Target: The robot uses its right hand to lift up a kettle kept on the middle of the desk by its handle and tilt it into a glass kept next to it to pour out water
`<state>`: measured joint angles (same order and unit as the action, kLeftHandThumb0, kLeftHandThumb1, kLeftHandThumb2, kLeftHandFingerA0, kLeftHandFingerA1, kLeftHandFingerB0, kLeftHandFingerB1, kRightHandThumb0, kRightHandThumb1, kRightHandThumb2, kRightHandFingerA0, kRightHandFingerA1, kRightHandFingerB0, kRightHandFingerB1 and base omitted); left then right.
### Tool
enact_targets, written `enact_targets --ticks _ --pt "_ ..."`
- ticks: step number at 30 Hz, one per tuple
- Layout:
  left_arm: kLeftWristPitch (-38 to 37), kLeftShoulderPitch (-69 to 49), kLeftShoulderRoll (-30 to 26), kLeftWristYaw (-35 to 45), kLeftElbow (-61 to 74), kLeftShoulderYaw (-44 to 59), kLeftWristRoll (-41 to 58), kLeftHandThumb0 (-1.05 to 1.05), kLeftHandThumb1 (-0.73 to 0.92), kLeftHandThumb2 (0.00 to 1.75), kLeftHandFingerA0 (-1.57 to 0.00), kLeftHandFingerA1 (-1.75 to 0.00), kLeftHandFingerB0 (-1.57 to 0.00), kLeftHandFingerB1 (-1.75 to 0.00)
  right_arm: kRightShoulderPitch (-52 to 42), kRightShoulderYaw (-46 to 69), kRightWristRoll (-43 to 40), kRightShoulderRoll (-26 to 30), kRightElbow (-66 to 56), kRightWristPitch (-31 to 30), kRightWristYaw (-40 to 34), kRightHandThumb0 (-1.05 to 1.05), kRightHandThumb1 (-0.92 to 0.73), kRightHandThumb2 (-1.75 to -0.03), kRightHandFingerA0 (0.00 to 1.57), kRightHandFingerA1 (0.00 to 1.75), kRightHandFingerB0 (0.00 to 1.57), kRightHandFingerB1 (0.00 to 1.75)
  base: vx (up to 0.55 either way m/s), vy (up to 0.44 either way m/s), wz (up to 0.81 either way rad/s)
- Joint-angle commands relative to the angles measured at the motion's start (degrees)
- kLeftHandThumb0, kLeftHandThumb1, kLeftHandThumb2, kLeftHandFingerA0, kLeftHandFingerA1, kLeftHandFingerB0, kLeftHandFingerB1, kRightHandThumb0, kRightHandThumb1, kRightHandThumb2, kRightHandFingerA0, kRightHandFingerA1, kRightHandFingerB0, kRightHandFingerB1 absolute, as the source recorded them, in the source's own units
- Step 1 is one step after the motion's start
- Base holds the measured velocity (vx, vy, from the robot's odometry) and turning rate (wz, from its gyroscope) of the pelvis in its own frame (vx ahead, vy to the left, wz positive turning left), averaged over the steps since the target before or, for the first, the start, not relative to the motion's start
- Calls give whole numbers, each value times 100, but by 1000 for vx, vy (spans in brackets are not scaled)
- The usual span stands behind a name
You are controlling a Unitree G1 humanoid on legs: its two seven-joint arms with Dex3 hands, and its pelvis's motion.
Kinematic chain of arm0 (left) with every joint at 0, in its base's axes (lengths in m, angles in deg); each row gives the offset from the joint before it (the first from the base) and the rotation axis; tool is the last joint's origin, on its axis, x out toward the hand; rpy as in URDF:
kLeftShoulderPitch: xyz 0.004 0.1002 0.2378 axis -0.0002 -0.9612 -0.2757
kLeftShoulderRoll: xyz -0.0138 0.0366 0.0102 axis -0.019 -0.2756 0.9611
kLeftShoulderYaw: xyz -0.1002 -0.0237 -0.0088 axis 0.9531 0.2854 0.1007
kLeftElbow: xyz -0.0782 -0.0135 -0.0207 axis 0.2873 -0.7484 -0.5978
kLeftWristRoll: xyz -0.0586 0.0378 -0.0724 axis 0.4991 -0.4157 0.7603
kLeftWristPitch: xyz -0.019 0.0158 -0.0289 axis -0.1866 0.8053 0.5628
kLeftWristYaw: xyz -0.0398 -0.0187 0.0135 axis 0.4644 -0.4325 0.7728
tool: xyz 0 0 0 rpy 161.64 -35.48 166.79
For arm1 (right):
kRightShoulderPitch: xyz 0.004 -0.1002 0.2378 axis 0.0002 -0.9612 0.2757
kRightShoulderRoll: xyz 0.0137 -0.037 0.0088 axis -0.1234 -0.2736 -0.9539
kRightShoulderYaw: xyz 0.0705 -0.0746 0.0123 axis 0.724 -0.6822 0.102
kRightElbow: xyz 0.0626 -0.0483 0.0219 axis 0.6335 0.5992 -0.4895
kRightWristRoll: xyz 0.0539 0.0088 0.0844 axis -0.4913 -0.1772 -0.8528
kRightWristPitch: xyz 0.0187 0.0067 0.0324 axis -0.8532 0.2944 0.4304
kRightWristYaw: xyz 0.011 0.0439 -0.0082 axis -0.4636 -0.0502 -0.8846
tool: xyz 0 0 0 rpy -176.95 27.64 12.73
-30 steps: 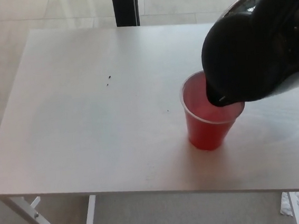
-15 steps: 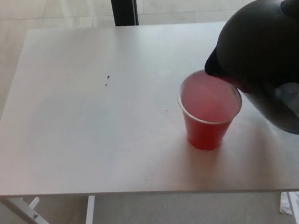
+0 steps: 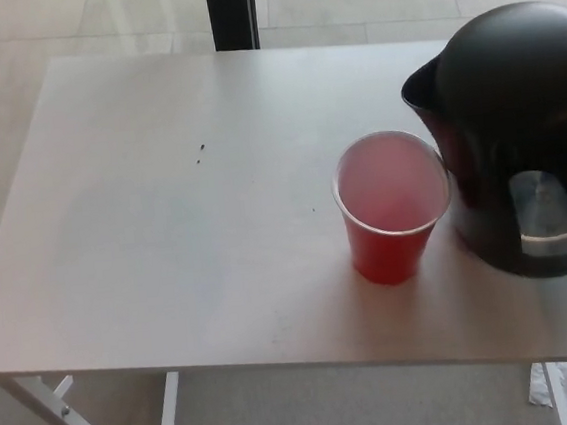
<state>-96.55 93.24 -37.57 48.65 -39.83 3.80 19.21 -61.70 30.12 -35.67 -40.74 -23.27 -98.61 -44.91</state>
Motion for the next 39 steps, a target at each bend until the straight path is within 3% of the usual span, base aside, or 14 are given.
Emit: enact_targets --ticks 1,4,7,8,11,12,16,17,18,22,27,29,30,39 --pt "-98 -91 -29 -3 0 29 11 -76 76 64 -77 -57 -53 -49 -187 428 -809 -742 -495 -1101 -363 -12 -42 -145 94 175 80 154 0 0 0" --pt "-159 -107 -19 -31 8 -23 -47 -78 77 64 -77 -56 -52 -50 -139 749 -1044 -944 36 -941 -522 -17 -30 -145 98 175 80 166 0 0 0" --pt "-127 -96 0 32 -11 51 45 -76 77 63 -74 -55 -52 -49 -170 1075 -1116 -1213 240 -1113 -717 -12 -57 -98 100 175 75 161 0 0 0" --pt "-129 -105 6 2 9 36 26 -79 59 84 -73 -63 -50 -56 -227 1172 -1127 -1285 251 -1234 -766 -19 -48 -105 131 144 91 115 0 0 0" --pt "-168 -105 1 20 -24 51 38 -77 77 64 -76 -56 -53 -51 -416 1172 -1128 -1243 359 -1015 -656 -7 -50 -117 102 170 87 138 0 0 0" --pt "-169 -114 -7 19 -17 31 15 -76 78 63 -76 -56 -53 -51 -489 1185 -1209 -1200 430 -869 -559 -13 -45 -110 129 142 97 118 0 0 0" --pt "-79 -84 -35 -9 -51 36 20 -74 77 63 -74 -54 -53 -47 -578 1180 -1541 -1048 591 -702 -306 -19 -61 -81 108 160 88 89 0 0 0" --pt "-132 -96 -30 1 -47 43 24 -75 76 63 -76 -57 -54 -50 -630 1156 -1632 -969 588 -697 -144 -30 -68 -60 81 151 70 61 0 0 0" --pt "-126 -120 -32 6 -13 39 22 -79 60 84 -73 -64 -50 -57 -838 891 -1484 -668 538 -527 173 -51 -60 -58 65 88 35 33 0 0 0" --pt "-185 -173 -29 18 -30 23 -1 -76 78 64 -76 -56 -52 -49 -1044 570 -1962 39 487 -709 1294 -89 -51 -83 0 0 0 4 0 0 0" --pt "-162 -171 -24 23 -36 48 28 -74 78 64 -77 -58 -53 -51 -1161 347 -1959 480 461 -485 1590 -90 -55 -57 0 0 0 0 0 0 0" --pt "-113 -178 -22 6 15 55 39 -76 77 63 -77 -57 -54 -51 -1159 392 -2175 566 283 -758 1688 -101 -58 -91 0 21 0 0 0 0 0" --pt "-117 -167 -19 14 -2 76 61 -77 76 63 -76 -57 -53 -50 -1159 412 -2257 607 197 -886 1711 -89 -48 -71 0 0 0 0 0 0 0" --pt "-137 -171 -29 21 -70 106 72 -79 59 84 -73 -63 -51 -57 -1340 506 -2445 877 -33 -727 1623 -95 -56 -58 0 0 0 0 0 0 0"
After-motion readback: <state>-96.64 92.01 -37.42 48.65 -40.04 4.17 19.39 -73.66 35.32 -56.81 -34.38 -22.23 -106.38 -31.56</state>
